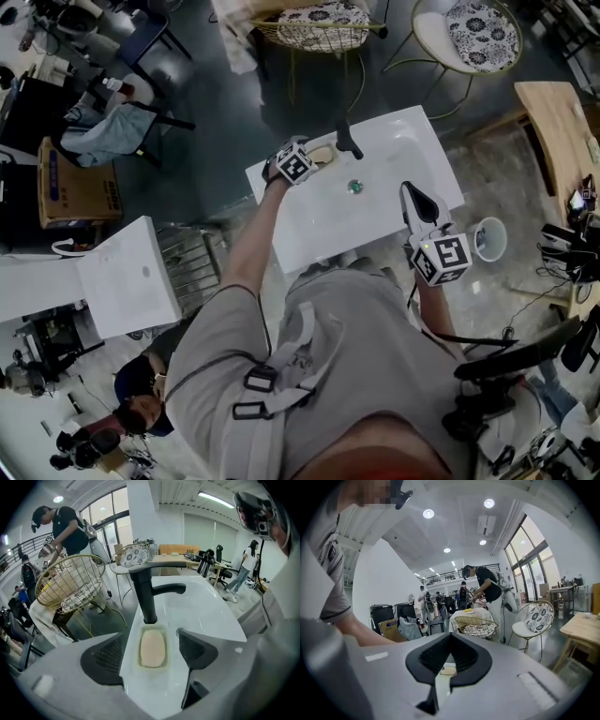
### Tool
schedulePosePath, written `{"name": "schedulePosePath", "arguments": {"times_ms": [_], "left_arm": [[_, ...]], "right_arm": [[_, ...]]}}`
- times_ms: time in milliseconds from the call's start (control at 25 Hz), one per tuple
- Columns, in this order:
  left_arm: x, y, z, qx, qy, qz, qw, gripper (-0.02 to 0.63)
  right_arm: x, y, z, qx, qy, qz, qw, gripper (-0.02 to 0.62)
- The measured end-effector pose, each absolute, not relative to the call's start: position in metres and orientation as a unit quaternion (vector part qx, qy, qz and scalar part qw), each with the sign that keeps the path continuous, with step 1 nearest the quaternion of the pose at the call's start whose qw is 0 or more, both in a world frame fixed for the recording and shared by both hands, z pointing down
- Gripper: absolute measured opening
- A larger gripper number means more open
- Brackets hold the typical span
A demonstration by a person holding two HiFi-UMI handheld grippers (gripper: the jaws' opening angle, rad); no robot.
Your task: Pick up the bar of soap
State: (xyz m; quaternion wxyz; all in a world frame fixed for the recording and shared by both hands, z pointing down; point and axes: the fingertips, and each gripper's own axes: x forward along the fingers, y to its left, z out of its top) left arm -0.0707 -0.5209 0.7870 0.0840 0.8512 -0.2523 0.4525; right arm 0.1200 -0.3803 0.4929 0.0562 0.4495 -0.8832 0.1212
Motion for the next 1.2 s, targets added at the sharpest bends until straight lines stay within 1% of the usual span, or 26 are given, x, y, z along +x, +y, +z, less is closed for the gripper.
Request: {"name": "schedulePosePath", "arguments": {"times_ms": [240,320,520,560,600,640,880,1040,1200], "left_arm": [[-0.071,-0.521,0.817,0.827,-0.223,0.508,0.089,0.364],[-0.067,-0.521,0.823,0.826,-0.217,0.513,0.092,0.337],[-0.069,-0.517,0.845,0.813,-0.196,0.538,0.106,0.336],[-0.070,-0.517,0.847,0.811,-0.195,0.542,0.108,0.328],[-0.070,-0.518,0.849,0.809,-0.195,0.543,0.110,0.270],[-0.069,-0.520,0.849,0.809,-0.196,0.543,0.113,0.249],[-0.067,-0.520,0.861,0.801,-0.174,0.561,0.114,0.250],[-0.067,-0.520,0.867,0.796,-0.168,0.566,0.132,0.252],[-0.073,-0.524,0.874,0.775,-0.163,0.603,0.102,0.247]], "right_arm": [[0.131,-0.389,0.501,0.456,-0.878,0.128,0.063,0.002],[0.138,-0.389,0.506,0.462,-0.874,0.134,0.069,0.002],[0.151,-0.392,0.514,0.472,-0.866,0.145,0.078,0.002],[0.154,-0.393,0.515,0.474,-0.865,0.147,0.079,0.002],[0.156,-0.394,0.517,0.476,-0.863,0.148,0.080,0.002],[0.159,-0.396,0.519,0.478,-0.861,0.151,0.081,0.002],[0.164,-0.400,0.523,0.485,-0.856,0.158,0.083,0.002],[0.166,-0.399,0.525,0.487,-0.854,0.160,0.088,0.002],[0.167,-0.397,0.526,0.487,-0.853,0.161,0.091,0.002]]}}
